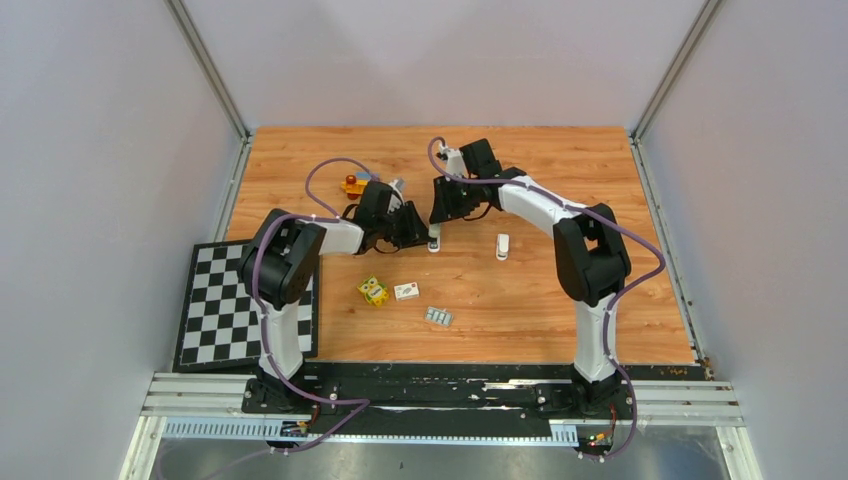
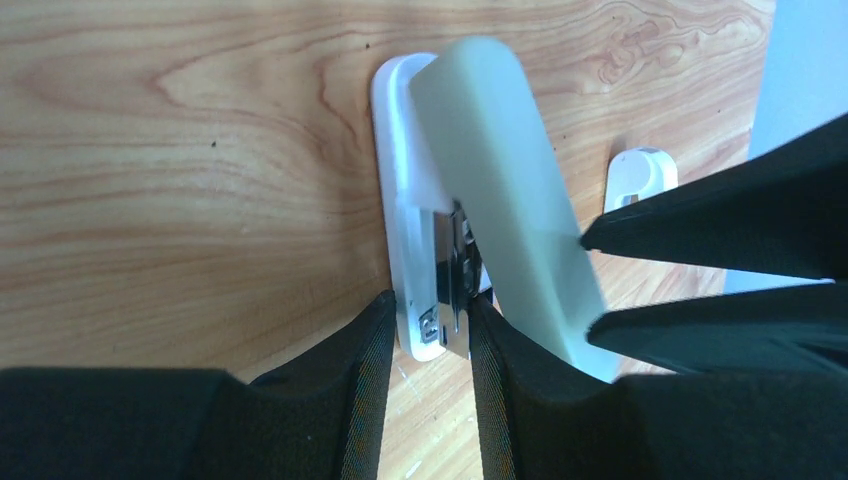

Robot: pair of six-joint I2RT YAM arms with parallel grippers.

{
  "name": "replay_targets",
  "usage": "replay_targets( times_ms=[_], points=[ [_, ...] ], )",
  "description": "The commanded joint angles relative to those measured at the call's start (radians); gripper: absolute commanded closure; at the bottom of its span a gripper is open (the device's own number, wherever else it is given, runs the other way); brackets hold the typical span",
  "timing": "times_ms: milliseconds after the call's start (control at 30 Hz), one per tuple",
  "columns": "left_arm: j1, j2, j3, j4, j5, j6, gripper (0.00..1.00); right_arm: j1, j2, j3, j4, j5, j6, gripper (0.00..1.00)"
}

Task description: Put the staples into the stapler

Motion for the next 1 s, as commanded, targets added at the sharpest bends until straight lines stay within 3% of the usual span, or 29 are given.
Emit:
replay_targets(
  times_ms=[0, 300, 633, 967],
  points=[
    [0.002, -0.058, -0.035, 0.04, -0.067, -0.012, 0.65, 0.021, -0.015, -0.035, -0.091, 0.032, 0.005, 0.64],
    [0.004, -0.132, -0.057, -0.041, -0.126, -0.011, 0.61, 0.026, -0.019, -0.036, -0.099, 0.066, 0.032, 0.64],
    [0.004, -0.254, -0.067, -0.117, -0.191, 0.003, 0.57, 0.026, -0.015, -0.029, -0.102, 0.13, 0.172, 0.59],
    [0.002, -0.183, -0.066, 0.01, -0.068, -0.021, 0.58, 0.028, -0.001, -0.047, -0.068, 0.128, 0.227, 0.63]
  ],
)
